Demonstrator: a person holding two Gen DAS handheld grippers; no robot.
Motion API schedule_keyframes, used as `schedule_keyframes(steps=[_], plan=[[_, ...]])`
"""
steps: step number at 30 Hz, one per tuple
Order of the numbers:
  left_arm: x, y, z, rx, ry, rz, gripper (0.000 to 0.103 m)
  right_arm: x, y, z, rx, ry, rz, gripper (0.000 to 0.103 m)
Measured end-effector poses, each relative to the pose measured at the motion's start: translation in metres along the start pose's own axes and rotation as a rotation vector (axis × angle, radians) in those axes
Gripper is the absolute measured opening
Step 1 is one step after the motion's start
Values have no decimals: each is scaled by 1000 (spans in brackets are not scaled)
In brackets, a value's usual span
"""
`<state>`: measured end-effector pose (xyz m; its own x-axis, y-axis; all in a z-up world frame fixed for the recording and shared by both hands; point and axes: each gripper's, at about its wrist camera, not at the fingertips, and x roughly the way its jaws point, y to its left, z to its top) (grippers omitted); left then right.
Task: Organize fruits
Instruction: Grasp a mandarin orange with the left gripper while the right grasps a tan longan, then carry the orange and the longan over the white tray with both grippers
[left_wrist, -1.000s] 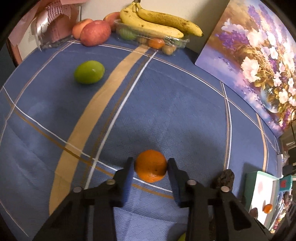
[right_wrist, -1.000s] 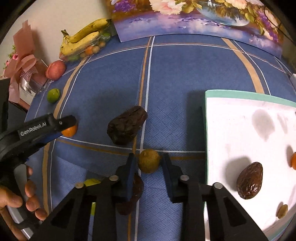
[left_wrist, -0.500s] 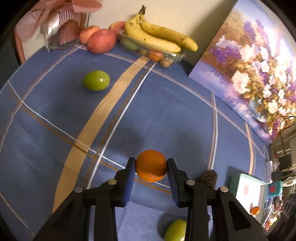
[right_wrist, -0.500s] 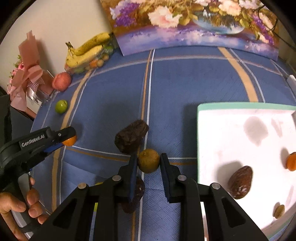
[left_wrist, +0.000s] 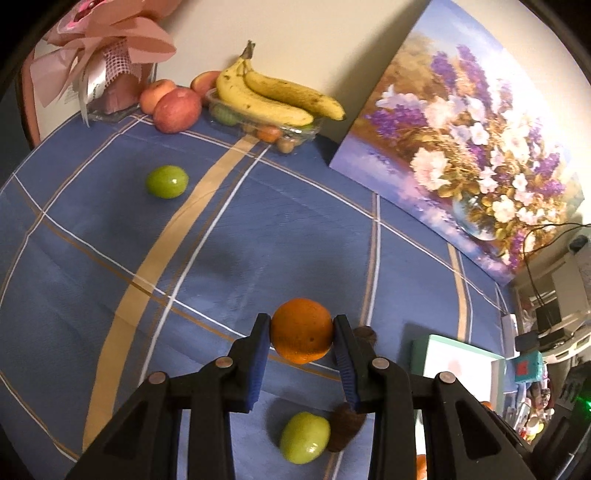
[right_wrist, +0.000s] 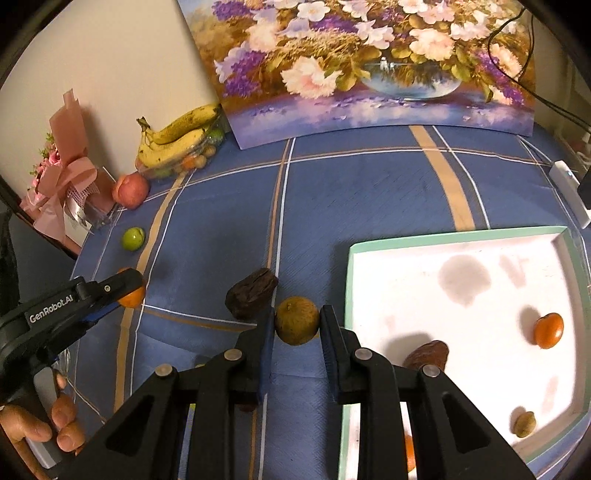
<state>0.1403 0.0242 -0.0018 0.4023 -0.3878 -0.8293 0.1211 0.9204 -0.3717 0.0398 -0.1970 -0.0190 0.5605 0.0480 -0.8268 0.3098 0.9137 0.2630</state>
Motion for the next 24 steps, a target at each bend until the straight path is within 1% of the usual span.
schedule_keyframes(steps=[8, 14, 20, 24], plan=[[2, -20, -8, 38, 3, -11, 36, -5, -16, 0, 23, 20, -13, 26], [7, -40, -18, 71, 20, -25, 36, -9, -40, 1, 58, 27, -51, 26], [16, -79, -36, 157, 54, -60, 36, -17, -80, 0, 130, 23, -95, 26], [22, -113, -50, 237, 82, -88, 36, -24, -112, -2, 183, 18, -137, 26]])
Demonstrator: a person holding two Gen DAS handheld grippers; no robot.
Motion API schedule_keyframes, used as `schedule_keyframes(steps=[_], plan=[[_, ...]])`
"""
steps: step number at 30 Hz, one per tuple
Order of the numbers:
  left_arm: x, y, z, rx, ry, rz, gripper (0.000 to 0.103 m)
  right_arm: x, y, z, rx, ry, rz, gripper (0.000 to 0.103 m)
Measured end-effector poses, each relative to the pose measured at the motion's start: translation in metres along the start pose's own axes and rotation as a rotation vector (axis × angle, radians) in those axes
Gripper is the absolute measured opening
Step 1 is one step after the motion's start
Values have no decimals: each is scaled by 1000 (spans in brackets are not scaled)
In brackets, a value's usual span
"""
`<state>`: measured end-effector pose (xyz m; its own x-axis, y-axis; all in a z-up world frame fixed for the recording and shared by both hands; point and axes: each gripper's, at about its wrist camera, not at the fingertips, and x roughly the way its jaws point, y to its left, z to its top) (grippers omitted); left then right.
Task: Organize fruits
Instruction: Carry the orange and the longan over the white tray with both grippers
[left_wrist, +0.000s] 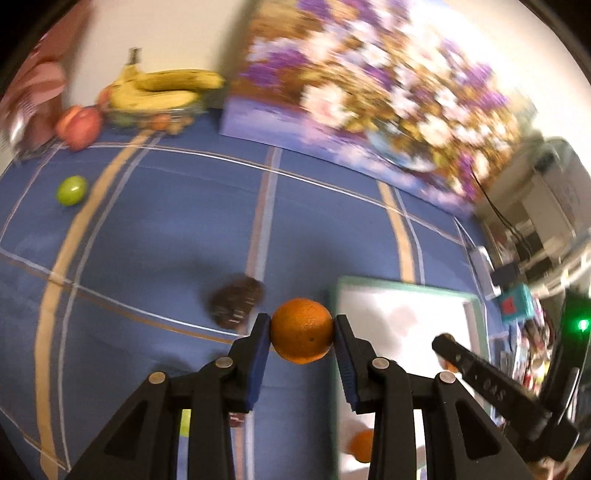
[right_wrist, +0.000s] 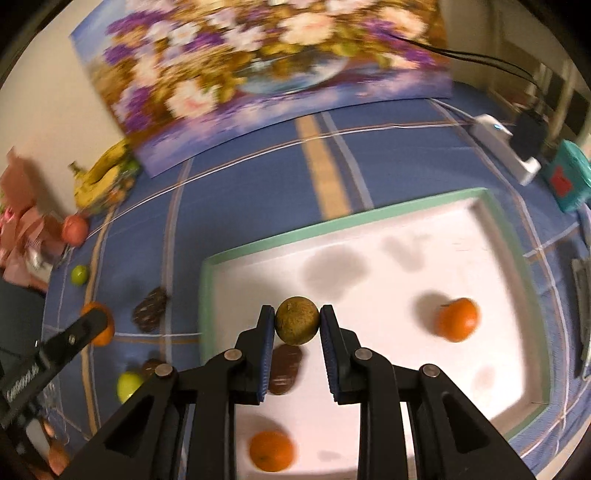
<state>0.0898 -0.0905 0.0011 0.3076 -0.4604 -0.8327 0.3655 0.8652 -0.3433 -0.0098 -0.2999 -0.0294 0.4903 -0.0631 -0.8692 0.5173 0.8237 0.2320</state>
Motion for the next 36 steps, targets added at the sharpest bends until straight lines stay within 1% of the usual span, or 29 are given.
schedule_keyframes(steps=[7, 12, 17, 29, 32, 36], plan=[[17, -50, -11, 112, 36, -51, 36, -12, -42, 4, 68, -22, -44, 26], [28, -69, -16, 164, 52, -52, 36, -19, -59, 5, 91, -32, -60, 26], [36, -73, -19, 179, 62, -50, 36, -19, -65, 4, 98, -30, -67, 26], [55, -76, -21, 196, 81, -33, 36, -10, -62, 3, 81, -7, -70, 26], [60, -75, -22, 196, 88, -27, 37, -6, -61, 2, 77, 7, -77, 26], [71, -74, -25, 193, 115, -12, 37, 6, -59, -1, 63, 49, -91, 26]])
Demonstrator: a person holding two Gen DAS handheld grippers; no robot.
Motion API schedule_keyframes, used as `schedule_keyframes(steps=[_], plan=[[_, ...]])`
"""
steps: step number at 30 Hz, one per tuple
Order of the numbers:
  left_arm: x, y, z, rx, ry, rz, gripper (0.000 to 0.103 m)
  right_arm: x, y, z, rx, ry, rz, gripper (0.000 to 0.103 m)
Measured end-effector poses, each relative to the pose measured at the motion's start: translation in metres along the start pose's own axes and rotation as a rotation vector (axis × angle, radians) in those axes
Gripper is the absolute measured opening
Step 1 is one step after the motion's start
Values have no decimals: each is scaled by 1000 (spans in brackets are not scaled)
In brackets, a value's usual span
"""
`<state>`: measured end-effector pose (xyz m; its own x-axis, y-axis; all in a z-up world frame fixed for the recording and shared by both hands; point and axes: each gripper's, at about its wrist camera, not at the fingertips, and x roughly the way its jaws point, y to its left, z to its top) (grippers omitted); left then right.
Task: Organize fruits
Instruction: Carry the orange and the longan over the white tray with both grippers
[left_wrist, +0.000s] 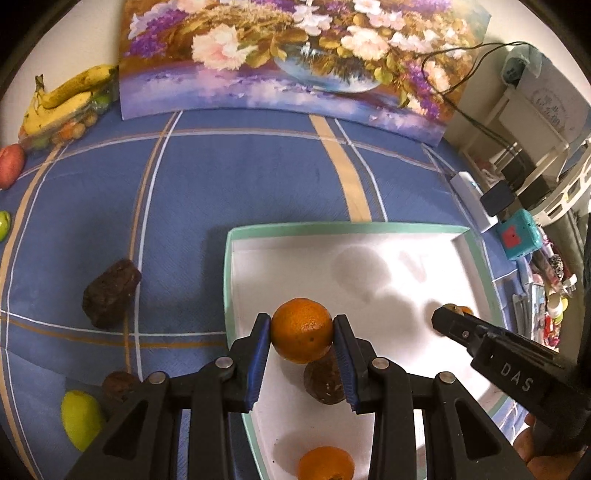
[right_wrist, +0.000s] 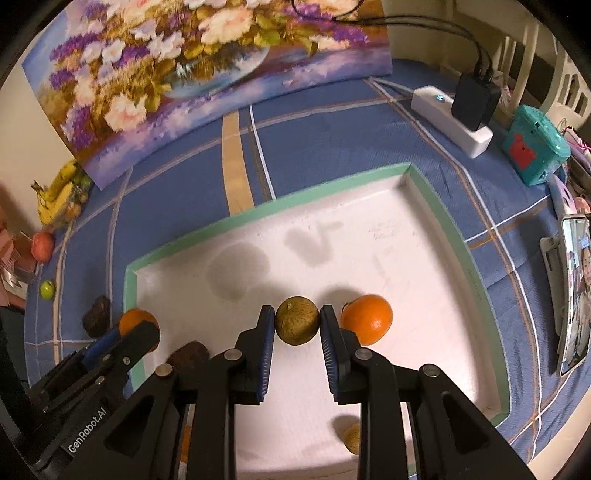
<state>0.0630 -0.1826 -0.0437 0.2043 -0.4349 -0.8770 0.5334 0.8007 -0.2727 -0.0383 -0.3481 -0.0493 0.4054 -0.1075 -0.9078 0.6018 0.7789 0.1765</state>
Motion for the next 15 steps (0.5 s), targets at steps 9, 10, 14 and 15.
schedule_keyframes(steps=[9, 10, 14, 15], plan=[[18, 3, -5, -9, 53, 20, 37, 26, 0, -7, -9, 80, -18, 26], [19, 3, -6, -8, 53, 21, 37, 28, -1, -8, -8, 85, -18, 26], [18, 3, -6, -8, 53, 22, 37, 31, -1, -10, -10, 89, -18, 26], [18, 3, -6, -10, 54, 21, 37, 31, -1, -10, -10, 89, -17, 26]])
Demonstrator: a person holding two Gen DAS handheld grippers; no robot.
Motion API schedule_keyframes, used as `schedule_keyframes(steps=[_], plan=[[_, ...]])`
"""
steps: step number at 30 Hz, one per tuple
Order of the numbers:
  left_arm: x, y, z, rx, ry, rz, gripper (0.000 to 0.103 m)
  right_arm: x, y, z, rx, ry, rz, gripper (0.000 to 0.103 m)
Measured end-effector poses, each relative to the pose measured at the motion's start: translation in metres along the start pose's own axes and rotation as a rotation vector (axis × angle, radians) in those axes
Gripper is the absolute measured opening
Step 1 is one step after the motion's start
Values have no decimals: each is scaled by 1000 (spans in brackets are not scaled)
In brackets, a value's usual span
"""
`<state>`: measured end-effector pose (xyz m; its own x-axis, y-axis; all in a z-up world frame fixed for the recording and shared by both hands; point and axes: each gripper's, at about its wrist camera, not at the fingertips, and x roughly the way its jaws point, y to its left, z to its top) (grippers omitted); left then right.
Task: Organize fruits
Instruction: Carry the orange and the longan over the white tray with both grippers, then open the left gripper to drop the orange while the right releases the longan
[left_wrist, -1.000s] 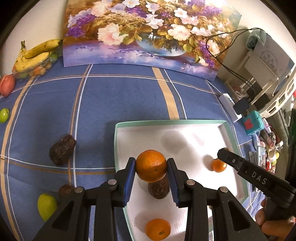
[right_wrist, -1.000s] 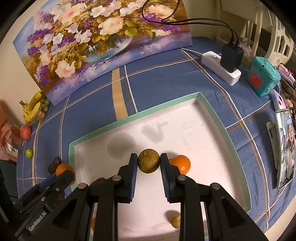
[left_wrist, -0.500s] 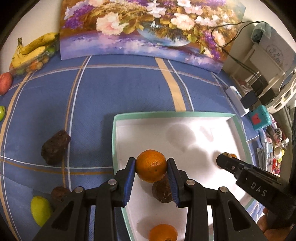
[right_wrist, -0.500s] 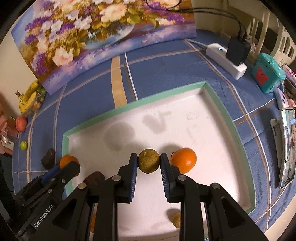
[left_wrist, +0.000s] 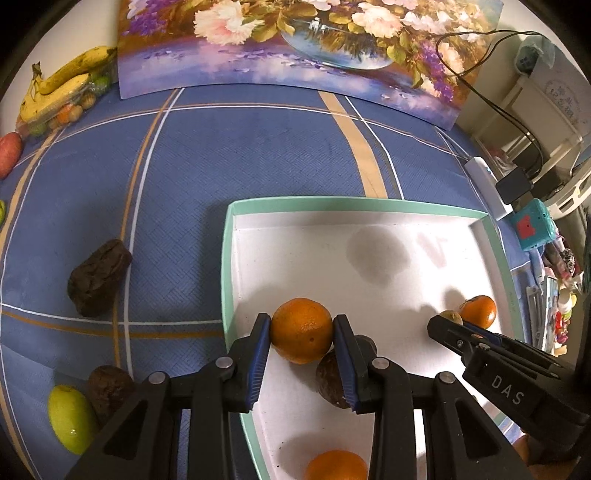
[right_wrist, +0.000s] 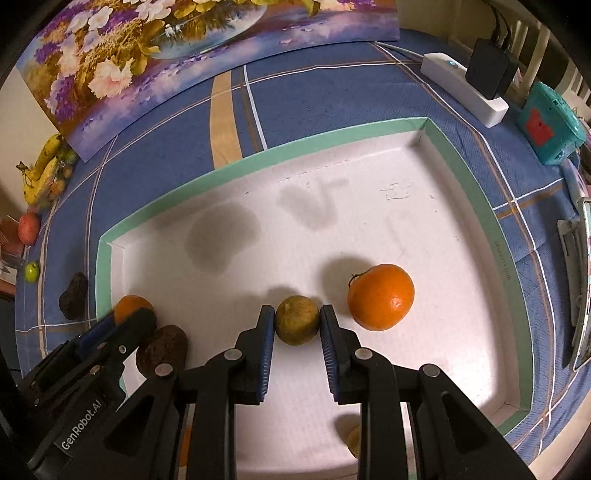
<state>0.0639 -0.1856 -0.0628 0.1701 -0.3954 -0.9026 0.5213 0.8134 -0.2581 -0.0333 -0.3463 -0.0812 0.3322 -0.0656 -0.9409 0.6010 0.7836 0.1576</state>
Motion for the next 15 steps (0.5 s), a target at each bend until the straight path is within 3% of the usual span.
schedule_keyframes(steps=[10, 15], plan=[[-7, 1, 2, -7, 11, -10, 39, -13, 2, 3, -4, -23, -2, 26], [-20, 1, 5, -11, -10, -24, 46, -33, 3, 5, -5, -71, -2, 26]])
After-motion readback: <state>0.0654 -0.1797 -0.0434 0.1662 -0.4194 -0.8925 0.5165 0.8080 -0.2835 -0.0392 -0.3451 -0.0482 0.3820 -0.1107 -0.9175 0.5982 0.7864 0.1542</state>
